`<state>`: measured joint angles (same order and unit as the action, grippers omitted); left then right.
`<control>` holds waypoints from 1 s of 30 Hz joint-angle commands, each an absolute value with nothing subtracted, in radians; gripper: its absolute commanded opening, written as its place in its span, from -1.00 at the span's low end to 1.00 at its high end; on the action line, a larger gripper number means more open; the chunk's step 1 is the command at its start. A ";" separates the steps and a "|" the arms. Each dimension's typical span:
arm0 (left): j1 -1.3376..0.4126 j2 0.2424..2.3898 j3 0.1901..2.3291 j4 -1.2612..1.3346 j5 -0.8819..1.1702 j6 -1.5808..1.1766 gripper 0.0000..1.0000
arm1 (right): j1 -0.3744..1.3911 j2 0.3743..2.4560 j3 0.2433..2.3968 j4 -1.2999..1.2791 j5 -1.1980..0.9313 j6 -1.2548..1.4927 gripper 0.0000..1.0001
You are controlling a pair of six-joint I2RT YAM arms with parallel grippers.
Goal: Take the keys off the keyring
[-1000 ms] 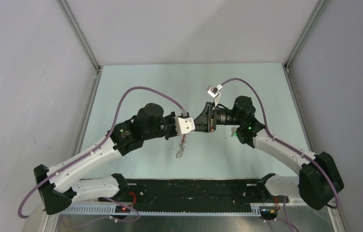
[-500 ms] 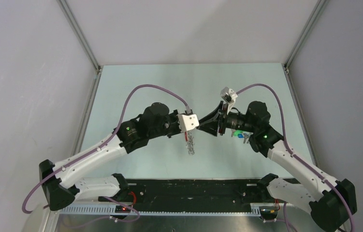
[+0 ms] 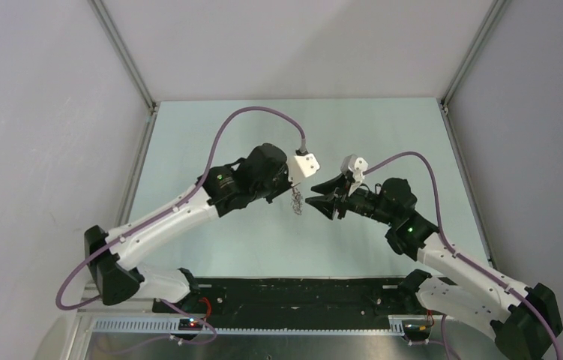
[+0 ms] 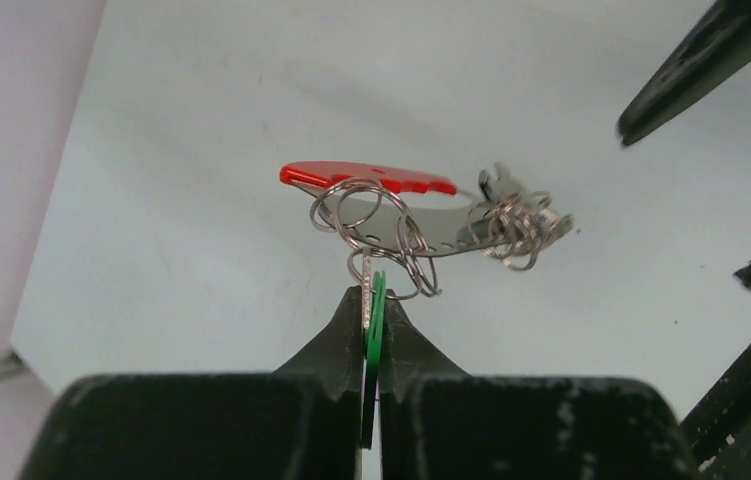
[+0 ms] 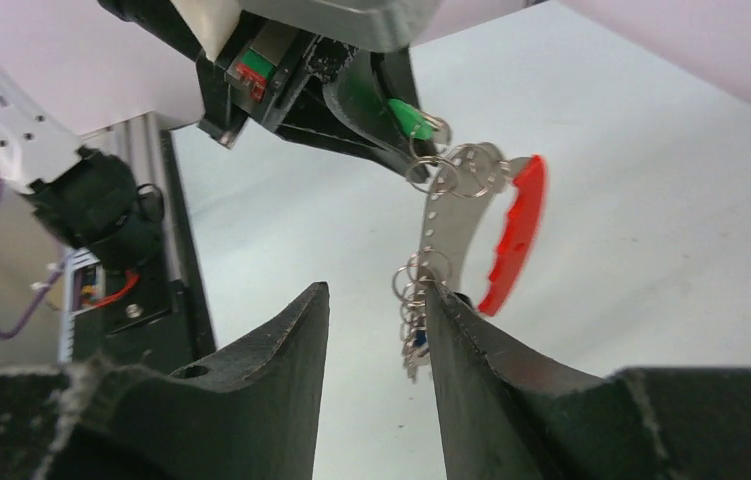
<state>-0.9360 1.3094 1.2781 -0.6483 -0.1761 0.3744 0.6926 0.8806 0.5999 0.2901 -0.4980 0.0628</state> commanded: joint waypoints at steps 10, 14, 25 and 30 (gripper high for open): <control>-0.941 1.547 1.652 -1.177 -0.204 0.118 -1.00 | 0.749 0.902 0.407 0.750 -0.361 -0.044 0.02; -0.941 1.577 1.712 -1.241 -0.150 0.096 -1.00 | 0.797 0.935 0.380 0.835 -0.332 -0.094 0.06; -0.941 1.604 1.785 -1.310 -0.064 0.076 -1.00 | 0.864 1.070 0.379 1.054 -0.252 -0.138 -0.01; -0.941 1.608 1.799 -1.318 -0.023 0.076 -1.00 | 0.875 1.108 0.401 1.081 -0.255 -0.123 -0.08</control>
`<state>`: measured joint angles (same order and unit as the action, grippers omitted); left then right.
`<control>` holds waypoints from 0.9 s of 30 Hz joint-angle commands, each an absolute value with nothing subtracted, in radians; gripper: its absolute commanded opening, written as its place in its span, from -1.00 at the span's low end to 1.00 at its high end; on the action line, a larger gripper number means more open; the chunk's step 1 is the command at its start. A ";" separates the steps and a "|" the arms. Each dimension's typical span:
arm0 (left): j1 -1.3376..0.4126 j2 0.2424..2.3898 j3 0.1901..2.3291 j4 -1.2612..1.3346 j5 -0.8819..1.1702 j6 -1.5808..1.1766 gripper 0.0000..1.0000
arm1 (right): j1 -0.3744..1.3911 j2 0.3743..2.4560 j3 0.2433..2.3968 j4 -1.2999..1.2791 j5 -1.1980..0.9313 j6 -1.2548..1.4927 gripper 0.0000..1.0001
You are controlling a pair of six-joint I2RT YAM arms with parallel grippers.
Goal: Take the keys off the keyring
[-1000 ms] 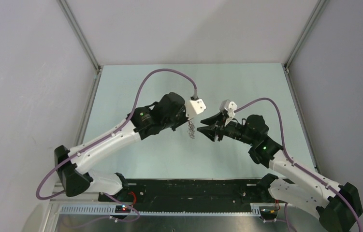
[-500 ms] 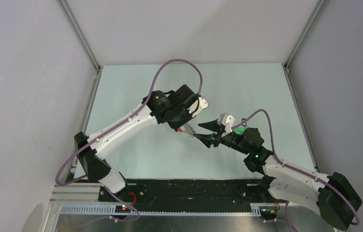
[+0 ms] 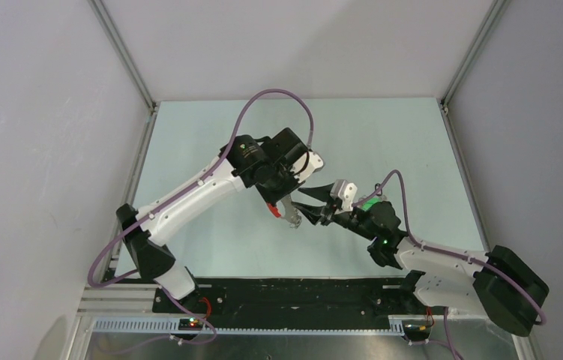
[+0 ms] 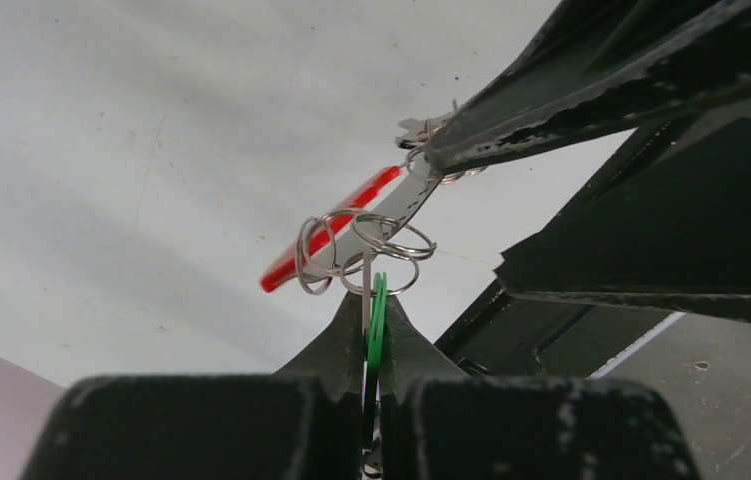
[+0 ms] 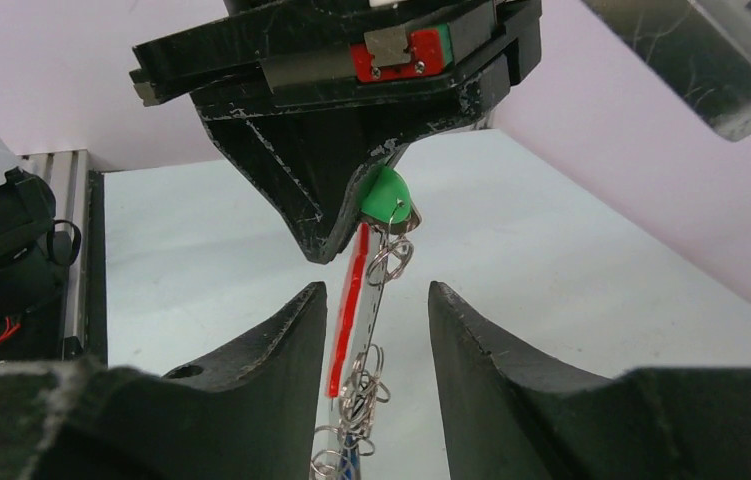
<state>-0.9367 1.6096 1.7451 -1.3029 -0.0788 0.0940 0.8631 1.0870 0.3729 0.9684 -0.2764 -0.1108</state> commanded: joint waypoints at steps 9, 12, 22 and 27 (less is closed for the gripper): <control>-0.941 1.615 1.807 -1.319 0.020 0.072 -1.00 | 0.889 1.156 0.418 1.116 -0.251 -0.111 -0.13; -0.940 1.620 1.814 -1.319 0.032 0.072 -1.00 | 0.891 1.167 0.427 1.117 -0.250 -0.109 -0.17; -0.921 1.609 1.814 -1.321 0.044 0.068 -1.00 | 0.896 1.113 0.430 1.013 -0.206 -0.115 -0.96; -0.889 1.599 1.803 -1.321 0.064 0.072 -1.00 | 0.896 1.039 0.417 0.897 -0.207 -0.128 -1.00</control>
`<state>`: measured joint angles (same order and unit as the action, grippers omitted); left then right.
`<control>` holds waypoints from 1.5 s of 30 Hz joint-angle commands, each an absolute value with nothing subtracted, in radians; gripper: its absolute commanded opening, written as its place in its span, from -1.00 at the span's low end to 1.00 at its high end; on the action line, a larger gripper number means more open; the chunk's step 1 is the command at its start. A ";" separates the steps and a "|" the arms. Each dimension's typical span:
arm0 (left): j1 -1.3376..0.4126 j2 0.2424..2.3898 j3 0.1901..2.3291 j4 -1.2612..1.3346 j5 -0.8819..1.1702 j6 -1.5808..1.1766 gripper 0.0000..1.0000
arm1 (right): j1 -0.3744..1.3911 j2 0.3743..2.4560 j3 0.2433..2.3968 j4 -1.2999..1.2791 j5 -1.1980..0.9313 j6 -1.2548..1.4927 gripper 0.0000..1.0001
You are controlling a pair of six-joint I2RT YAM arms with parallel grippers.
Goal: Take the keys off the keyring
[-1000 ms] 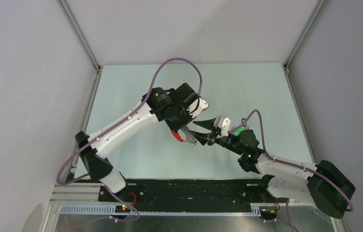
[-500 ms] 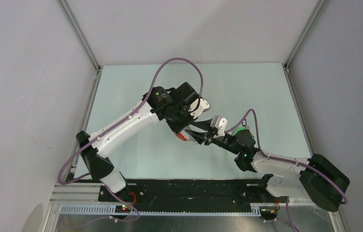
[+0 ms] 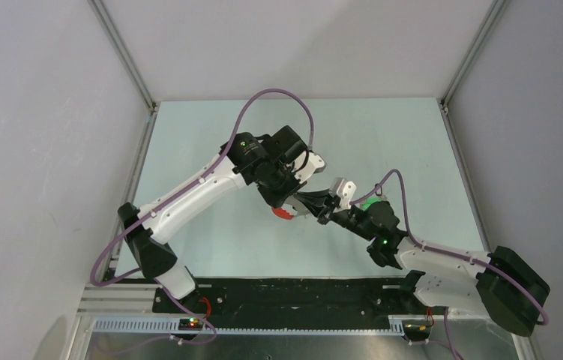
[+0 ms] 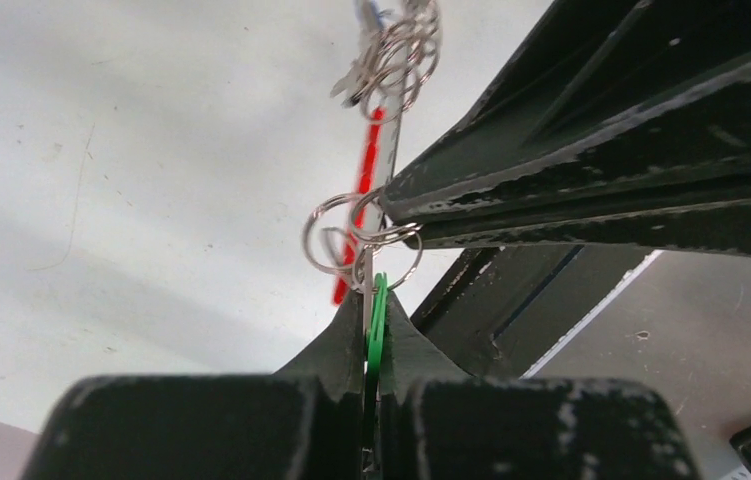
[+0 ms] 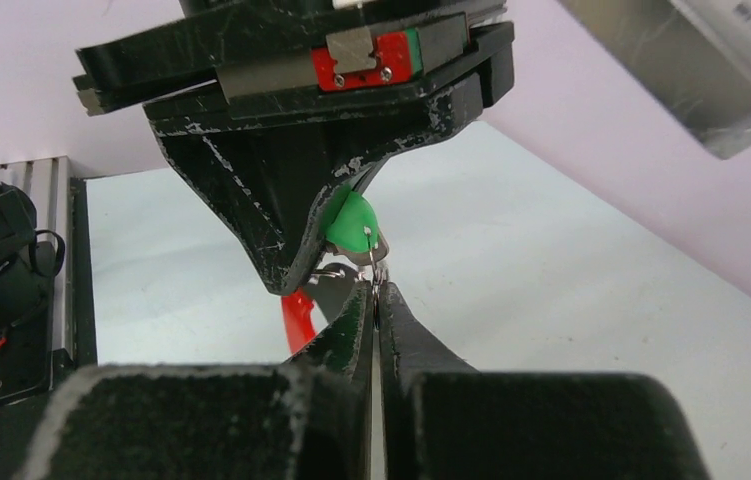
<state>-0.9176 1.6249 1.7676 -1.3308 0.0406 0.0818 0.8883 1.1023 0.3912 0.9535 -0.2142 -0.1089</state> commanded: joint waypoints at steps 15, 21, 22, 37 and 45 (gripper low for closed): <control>-0.840 1.619 1.748 -1.314 0.203 0.097 -1.00 | 0.893 0.849 0.397 0.781 -0.332 -0.183 -1.00; -0.772 1.616 1.725 -1.296 0.317 0.113 -1.00 | 0.888 0.797 0.393 0.755 -0.385 -0.176 -1.00; -0.767 1.619 1.717 -1.295 0.334 0.117 -1.00 | 0.881 0.797 0.383 0.768 -0.383 -0.166 -1.00; -0.796 1.589 1.732 -1.272 0.321 0.108 -1.00 | 0.797 0.816 0.295 0.890 -0.397 -0.049 -0.20; -0.808 1.595 1.755 -1.271 0.325 0.103 -1.00 | 0.788 0.862 0.319 0.915 -0.403 -0.073 -0.32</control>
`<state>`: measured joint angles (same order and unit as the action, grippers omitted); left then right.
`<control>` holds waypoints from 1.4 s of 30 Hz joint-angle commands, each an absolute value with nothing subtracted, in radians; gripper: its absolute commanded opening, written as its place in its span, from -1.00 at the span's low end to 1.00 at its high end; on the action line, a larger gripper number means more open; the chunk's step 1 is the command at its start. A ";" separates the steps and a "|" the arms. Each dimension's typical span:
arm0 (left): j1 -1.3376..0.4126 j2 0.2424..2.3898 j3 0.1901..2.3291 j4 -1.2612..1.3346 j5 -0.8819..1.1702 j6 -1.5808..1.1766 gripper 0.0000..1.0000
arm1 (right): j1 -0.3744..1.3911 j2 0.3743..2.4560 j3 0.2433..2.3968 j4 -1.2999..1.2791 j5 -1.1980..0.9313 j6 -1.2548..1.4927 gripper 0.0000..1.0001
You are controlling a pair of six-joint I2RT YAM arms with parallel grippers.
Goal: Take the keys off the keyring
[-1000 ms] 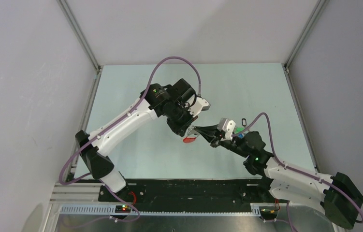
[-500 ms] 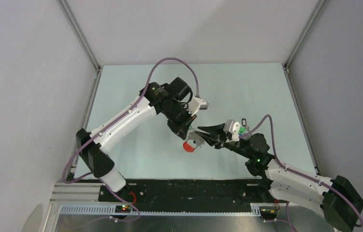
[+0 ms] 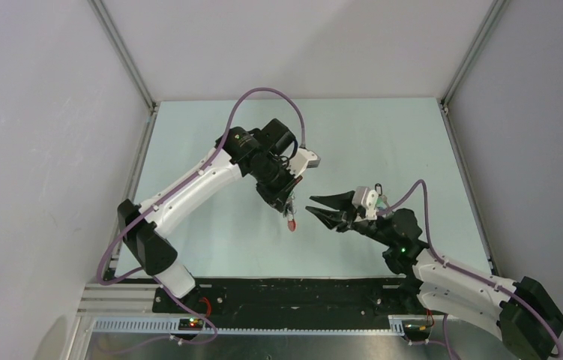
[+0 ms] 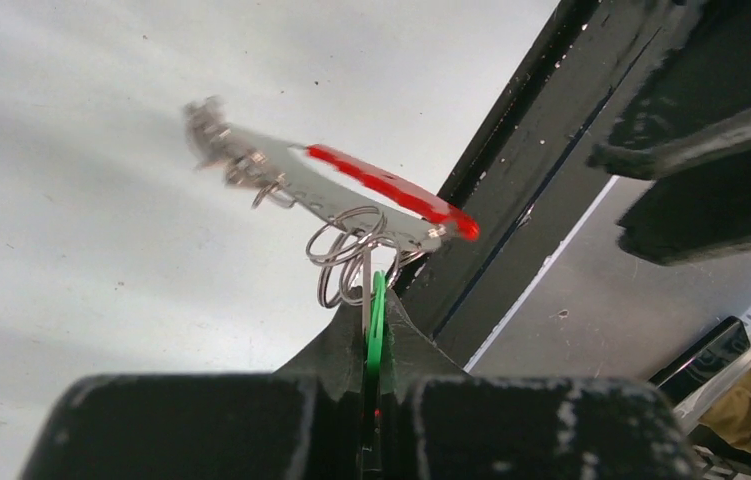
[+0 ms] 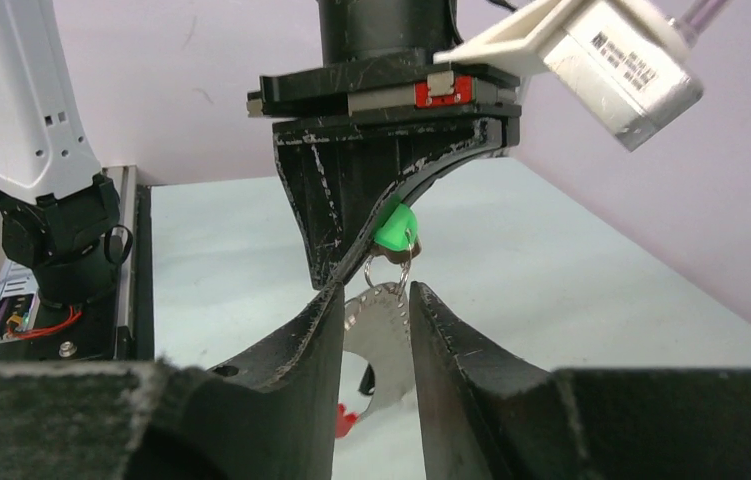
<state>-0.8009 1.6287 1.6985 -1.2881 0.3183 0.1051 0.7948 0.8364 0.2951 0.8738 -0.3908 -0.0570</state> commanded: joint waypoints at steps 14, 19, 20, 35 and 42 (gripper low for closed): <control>-0.828 1.583 1.774 -1.274 0.345 0.090 -1.00 | 0.780 1.050 0.428 0.990 -0.485 -0.009 -0.32; -0.830 1.579 1.780 -1.274 0.350 0.087 -1.00 | 0.787 1.089 0.449 1.012 -0.481 -0.003 -0.33; -0.831 1.578 1.780 -1.275 0.352 0.087 -1.00 | 0.787 1.098 0.451 1.012 -0.474 -0.003 -0.37; -0.833 1.551 1.779 -1.279 0.362 0.084 -1.00 | 0.776 1.118 0.461 1.001 -0.443 -0.012 -0.43; -0.824 1.552 1.783 -1.278 0.334 0.070 -1.00 | 0.776 1.119 0.475 0.972 -0.470 -0.011 -1.00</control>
